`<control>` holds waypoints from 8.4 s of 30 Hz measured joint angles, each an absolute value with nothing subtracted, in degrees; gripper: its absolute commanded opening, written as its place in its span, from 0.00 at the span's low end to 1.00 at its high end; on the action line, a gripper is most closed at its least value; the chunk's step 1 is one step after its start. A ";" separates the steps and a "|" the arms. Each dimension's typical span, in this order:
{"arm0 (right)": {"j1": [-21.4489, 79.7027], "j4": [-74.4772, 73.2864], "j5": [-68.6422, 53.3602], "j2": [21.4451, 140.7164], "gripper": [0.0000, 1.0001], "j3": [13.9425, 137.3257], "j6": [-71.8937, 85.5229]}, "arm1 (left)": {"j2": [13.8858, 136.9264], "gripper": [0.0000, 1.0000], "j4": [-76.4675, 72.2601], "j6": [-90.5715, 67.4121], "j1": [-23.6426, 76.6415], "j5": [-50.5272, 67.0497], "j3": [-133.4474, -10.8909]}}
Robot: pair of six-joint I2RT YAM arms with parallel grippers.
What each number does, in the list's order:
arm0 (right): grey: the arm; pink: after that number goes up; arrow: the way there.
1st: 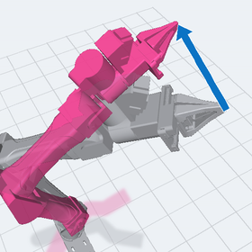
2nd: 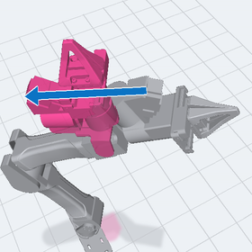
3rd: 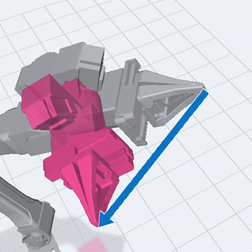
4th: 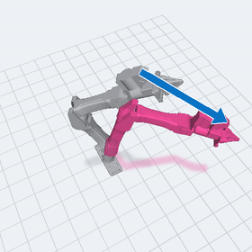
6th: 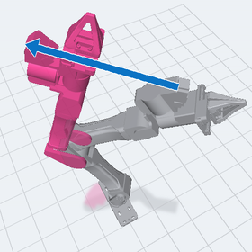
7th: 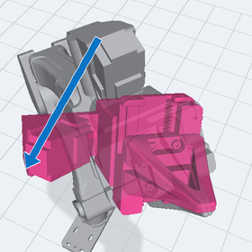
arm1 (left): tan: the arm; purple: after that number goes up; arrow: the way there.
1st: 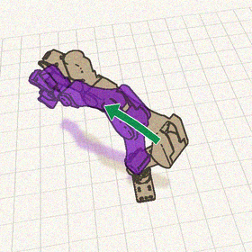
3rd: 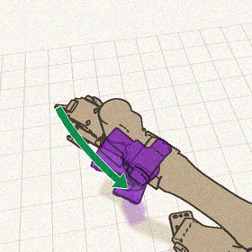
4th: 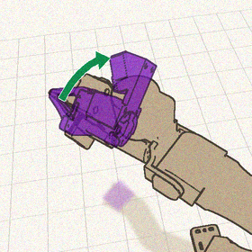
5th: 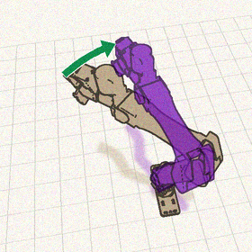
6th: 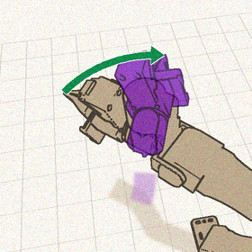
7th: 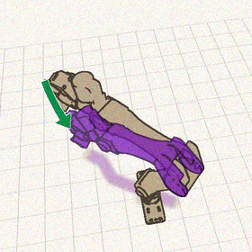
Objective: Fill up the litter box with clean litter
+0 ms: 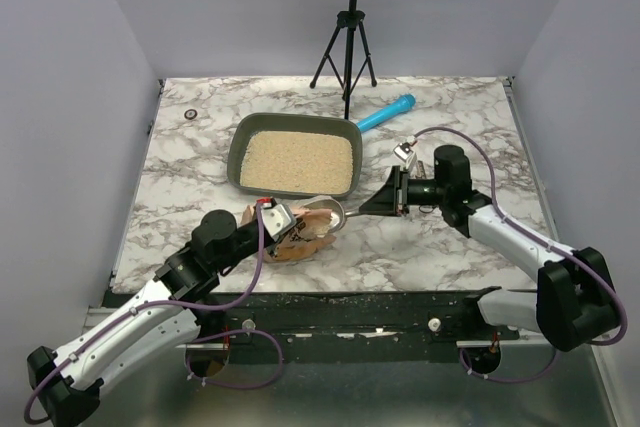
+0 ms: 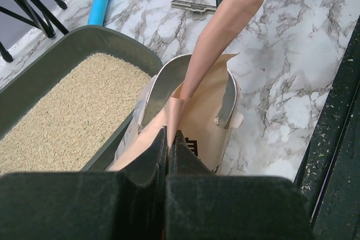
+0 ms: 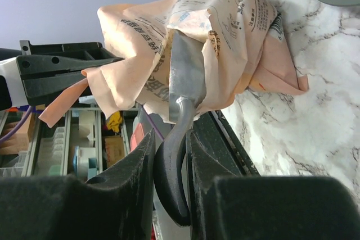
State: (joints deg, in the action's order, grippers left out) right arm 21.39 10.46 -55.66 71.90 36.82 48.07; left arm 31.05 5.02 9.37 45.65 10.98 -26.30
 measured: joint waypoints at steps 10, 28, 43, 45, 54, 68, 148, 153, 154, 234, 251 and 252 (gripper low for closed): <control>17.45 5.96 -55.99 68.55 0.01 34.61 45.34 | 30.92 0.00 5.23 9.56 46.61 10.66 -26.30; 14.83 43.70 -59.13 74.67 0.01 15.00 60.05 | 29.74 0.00 5.74 9.56 47.00 10.44 -25.87; 10.13 75.00 -62.98 89.89 0.01 6.79 81.03 | 29.21 0.00 5.89 9.56 47.29 9.87 -25.58; 9.47 75.35 -63.29 89.54 0.01 6.15 81.67 | 29.12 0.00 5.93 9.56 47.29 9.78 -25.58; 7.62 75.37 -64.18 85.62 0.01 4.95 83.53 | 27.07 0.00 6.17 9.56 47.29 7.25 -25.45; 7.16 75.42 -65.04 78.63 0.01 4.54 88.12 | 17.72 0.00 6.81 9.52 47.40 -0.56 -23.42; 35.70 -60.73 6.02 103.00 0.01 120.75 4.89 | 14.50 0.00 6.68 7.84 46.94 -11.53 -24.64; 38.28 -63.86 7.81 98.45 0.00 119.00 4.47 | 13.91 0.00 7.14 7.55 46.92 -11.53 -24.64; 38.79 -64.07 6.98 96.36 0.01 117.84 4.45 | 13.76 0.00 7.33 7.49 46.92 -11.53 -24.64; 41.67 20.32 -36.36 89.49 0.01 42.81 48.58 | 14.13 0.00 9.34 7.68 46.85 -7.27 -24.91; 41.06 53.36 -37.21 93.12 0.01 32.60 68.44 | 12.91 0.00 10.39 9.76 46.83 -6.76 -25.39; 40.95 54.39 -37.41 93.12 0.00 32.49 69.17 | 12.73 0.00 10.41 9.85 46.83 -6.76 -25.39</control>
